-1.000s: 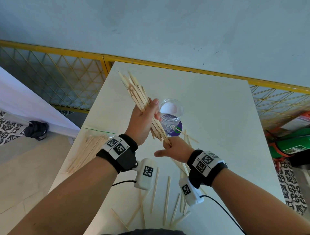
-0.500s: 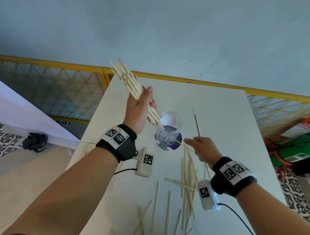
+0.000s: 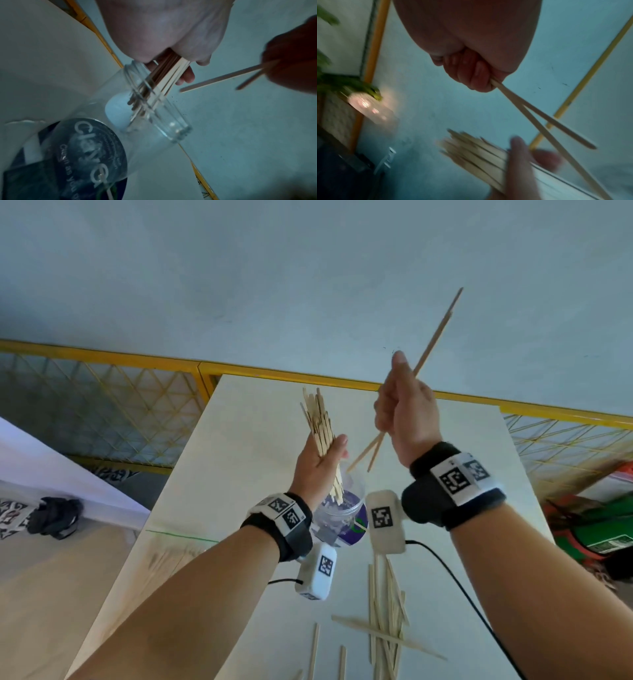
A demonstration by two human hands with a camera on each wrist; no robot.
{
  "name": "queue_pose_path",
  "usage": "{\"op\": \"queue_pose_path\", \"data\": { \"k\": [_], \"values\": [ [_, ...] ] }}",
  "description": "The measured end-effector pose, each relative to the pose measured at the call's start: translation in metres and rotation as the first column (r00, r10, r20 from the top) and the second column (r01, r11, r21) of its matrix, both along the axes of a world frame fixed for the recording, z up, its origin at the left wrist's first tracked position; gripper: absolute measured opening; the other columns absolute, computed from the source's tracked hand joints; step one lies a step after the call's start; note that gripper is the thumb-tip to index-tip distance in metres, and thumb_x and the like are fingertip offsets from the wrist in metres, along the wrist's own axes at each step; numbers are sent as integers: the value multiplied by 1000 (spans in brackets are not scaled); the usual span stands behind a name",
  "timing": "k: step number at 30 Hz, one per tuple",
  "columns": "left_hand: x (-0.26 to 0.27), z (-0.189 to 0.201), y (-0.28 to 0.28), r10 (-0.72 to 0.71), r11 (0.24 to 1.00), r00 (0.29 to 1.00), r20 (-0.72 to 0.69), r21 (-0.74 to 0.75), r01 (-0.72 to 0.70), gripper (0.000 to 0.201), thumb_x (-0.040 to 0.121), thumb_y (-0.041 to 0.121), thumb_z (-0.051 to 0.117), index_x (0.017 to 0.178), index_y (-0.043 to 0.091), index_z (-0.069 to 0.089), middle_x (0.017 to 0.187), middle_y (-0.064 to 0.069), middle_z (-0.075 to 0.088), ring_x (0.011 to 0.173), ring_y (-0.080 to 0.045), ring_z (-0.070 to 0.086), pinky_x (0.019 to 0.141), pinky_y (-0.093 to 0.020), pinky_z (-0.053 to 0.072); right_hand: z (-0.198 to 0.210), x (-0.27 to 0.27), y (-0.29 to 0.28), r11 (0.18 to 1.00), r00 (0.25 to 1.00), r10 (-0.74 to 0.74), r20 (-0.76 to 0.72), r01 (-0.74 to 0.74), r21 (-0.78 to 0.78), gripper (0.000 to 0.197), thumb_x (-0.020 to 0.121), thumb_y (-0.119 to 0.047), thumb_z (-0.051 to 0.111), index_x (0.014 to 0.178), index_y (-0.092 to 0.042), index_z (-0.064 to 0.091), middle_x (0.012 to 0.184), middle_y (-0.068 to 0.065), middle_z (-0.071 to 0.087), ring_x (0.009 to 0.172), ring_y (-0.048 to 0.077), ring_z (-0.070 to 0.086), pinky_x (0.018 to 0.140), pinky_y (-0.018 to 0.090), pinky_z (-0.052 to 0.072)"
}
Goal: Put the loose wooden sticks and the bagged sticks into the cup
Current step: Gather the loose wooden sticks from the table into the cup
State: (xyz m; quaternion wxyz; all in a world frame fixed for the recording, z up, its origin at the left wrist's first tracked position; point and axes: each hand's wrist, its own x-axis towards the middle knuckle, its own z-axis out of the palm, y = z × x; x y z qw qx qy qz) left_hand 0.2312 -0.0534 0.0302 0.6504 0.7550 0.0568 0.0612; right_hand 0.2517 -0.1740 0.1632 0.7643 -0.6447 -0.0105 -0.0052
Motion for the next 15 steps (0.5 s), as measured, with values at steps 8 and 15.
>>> {"op": "queue_pose_path", "data": {
  "k": [8,15],
  "values": [
    [-5,-27,15,27,991,1000,13,128,-28,53,85,61,57,80,8,61,73,-22,62,67,-37,62,62,-51,53,-108,-12,16,943,981,95,-170,-143,-299,46,100,-39,36,58,-19,36,53,-5,36,51,12,34,59,29,35],
    [-20,-19,18,-70,991,997,-27,110,73,39,82,51,68,85,12,66,76,-3,60,80,-23,62,76,-46,53,-116,-19,5,719,992,129,6,-89,-690,40,98,-34,29,69,-17,52,77,2,52,82,19,45,72,24,27]
  ]
}}
